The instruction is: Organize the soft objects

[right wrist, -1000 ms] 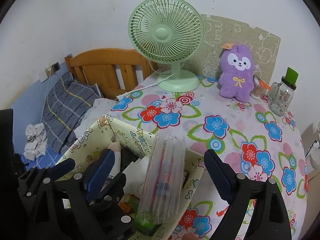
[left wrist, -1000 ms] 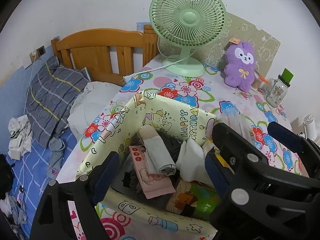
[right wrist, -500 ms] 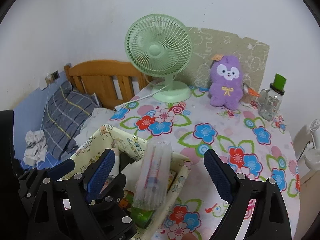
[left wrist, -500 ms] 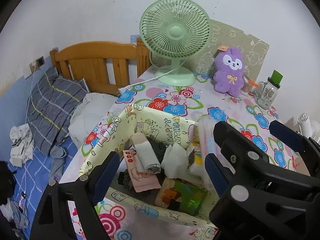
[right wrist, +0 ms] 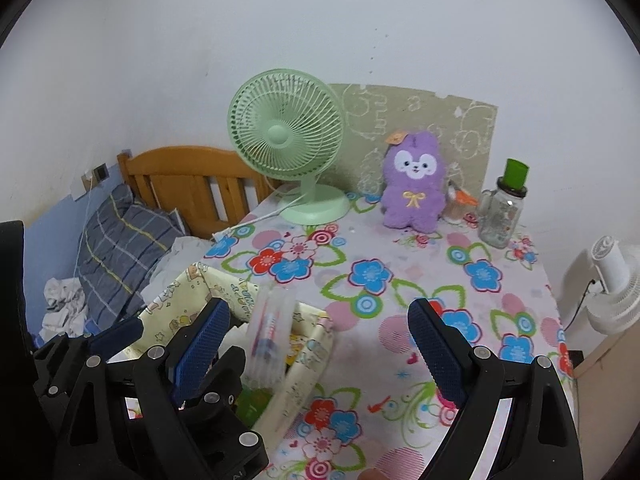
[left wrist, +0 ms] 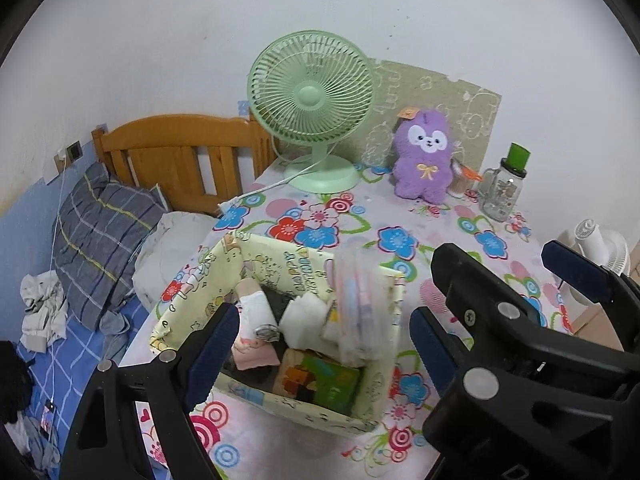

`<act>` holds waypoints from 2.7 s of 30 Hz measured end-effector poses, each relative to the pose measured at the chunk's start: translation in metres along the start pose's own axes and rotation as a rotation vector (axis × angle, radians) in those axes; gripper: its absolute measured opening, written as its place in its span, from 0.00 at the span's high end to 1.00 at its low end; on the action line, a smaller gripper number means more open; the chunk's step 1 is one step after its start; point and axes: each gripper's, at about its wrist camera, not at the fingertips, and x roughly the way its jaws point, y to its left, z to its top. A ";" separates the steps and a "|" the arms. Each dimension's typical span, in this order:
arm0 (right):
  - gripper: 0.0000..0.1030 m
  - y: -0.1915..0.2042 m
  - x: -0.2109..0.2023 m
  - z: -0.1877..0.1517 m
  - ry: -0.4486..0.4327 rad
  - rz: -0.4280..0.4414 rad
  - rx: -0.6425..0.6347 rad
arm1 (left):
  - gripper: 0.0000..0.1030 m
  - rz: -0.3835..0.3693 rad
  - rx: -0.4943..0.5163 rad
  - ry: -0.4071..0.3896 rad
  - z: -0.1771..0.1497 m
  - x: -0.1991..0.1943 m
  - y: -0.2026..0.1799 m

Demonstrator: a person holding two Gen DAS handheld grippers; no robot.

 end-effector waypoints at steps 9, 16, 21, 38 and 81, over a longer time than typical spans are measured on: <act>0.09 -0.022 -0.041 -0.002 -0.046 -0.044 0.015 | 0.09 -0.041 0.033 -0.054 -0.004 -0.032 -0.026; 0.06 -0.040 -0.074 -0.011 -0.089 -0.076 0.029 | 0.08 -0.071 0.063 -0.091 -0.010 -0.054 -0.047; 0.06 -0.054 -0.090 -0.017 -0.105 -0.100 0.038 | 0.08 -0.111 0.081 -0.098 -0.015 -0.063 -0.062; 0.06 -0.091 -0.138 -0.035 -0.191 -0.180 0.100 | 0.07 -0.216 0.120 -0.169 -0.026 -0.091 -0.097; 0.00 -0.129 -0.186 -0.054 -0.267 -0.297 0.120 | 0.00 -0.180 0.181 -0.284 -0.027 -0.116 -0.110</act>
